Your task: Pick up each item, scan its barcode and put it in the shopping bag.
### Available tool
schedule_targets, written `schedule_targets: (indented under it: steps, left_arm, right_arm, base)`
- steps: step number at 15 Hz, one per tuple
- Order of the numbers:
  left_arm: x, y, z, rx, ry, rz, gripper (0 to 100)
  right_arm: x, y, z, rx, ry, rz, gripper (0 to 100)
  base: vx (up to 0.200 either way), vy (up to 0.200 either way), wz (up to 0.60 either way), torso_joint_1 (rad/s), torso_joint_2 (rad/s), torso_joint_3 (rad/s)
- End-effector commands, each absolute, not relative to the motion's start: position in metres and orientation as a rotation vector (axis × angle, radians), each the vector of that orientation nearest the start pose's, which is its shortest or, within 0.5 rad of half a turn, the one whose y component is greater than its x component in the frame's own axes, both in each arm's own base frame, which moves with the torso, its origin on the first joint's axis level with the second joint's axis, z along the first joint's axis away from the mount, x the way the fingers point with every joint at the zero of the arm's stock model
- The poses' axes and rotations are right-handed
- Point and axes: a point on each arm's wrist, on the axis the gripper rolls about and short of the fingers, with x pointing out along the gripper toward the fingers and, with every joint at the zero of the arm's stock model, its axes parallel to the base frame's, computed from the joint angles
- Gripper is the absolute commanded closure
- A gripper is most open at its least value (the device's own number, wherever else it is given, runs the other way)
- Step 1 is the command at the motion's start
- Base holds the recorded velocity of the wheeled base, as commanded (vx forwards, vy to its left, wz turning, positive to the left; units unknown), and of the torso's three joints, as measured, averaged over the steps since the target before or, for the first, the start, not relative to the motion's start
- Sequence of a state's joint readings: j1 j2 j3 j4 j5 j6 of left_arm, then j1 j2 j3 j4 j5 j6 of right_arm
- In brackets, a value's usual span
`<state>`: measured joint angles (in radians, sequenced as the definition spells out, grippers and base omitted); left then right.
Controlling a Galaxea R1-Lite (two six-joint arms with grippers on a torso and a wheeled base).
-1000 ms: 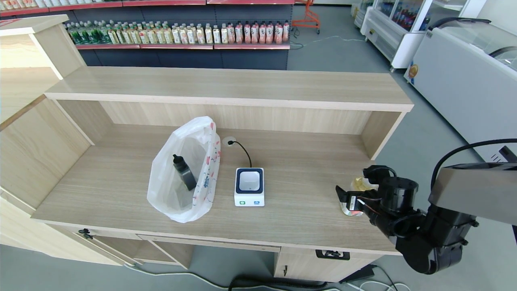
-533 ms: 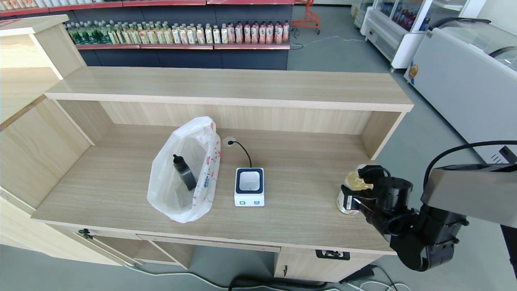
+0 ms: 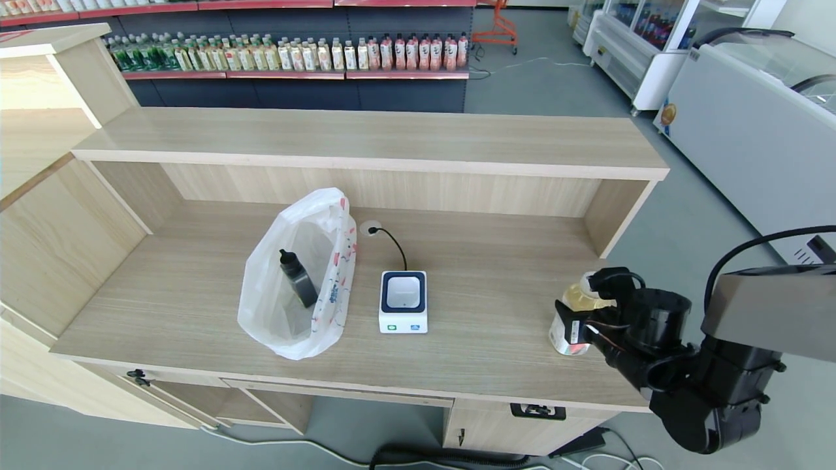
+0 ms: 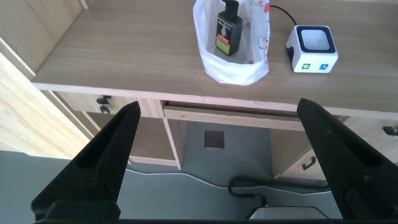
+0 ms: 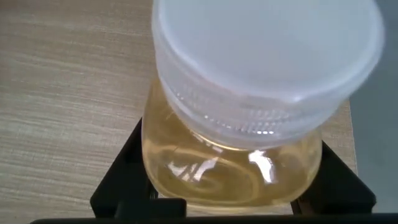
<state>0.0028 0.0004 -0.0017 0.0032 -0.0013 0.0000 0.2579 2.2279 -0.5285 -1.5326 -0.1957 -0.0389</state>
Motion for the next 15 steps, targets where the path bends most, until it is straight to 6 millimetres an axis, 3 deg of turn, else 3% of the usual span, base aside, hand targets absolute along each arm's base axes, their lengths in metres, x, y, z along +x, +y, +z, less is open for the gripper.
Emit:
schedule_targets:
  steps: [1,4,6,9,15]
  left_arm:
    - [-0.023,0.0,0.076,0.0,0.002,0.003,0]
    - [-0.023,0.0,0.076,0.0,0.002,0.003,0]
    - [-0.023,0.0,0.076,0.0,0.002,0.002,0]
    - [-0.023,0.0,0.076,0.0,0.002,0.002,0]
    - [-0.023,0.0,0.076,0.0,0.002,0.003,0]
  right_arm:
    - [0.297,0.075,0.076,-0.009,0.112,0.106,100]
    - [0.258,0.064,0.129,0.087,0.123,0.281,100]
    - [0.235,0.06,0.148,0.158,0.149,0.445,100]
    - [0.216,0.059,0.156,0.201,0.195,0.659,100]
    - [0.212,0.064,0.161,0.298,0.251,0.996,100]
  base:
    - [0.0,0.0,0.0,0.0,0.0,0.0]
    - [0.0,0.0,0.0,0.0,0.0,0.0]
    - [0.0,0.0,0.0,0.0,0.0,0.0]
    - [0.0,0.0,0.0,0.0,0.0,0.0]
    - [0.0,0.0,0.0,0.0,0.0,0.0]
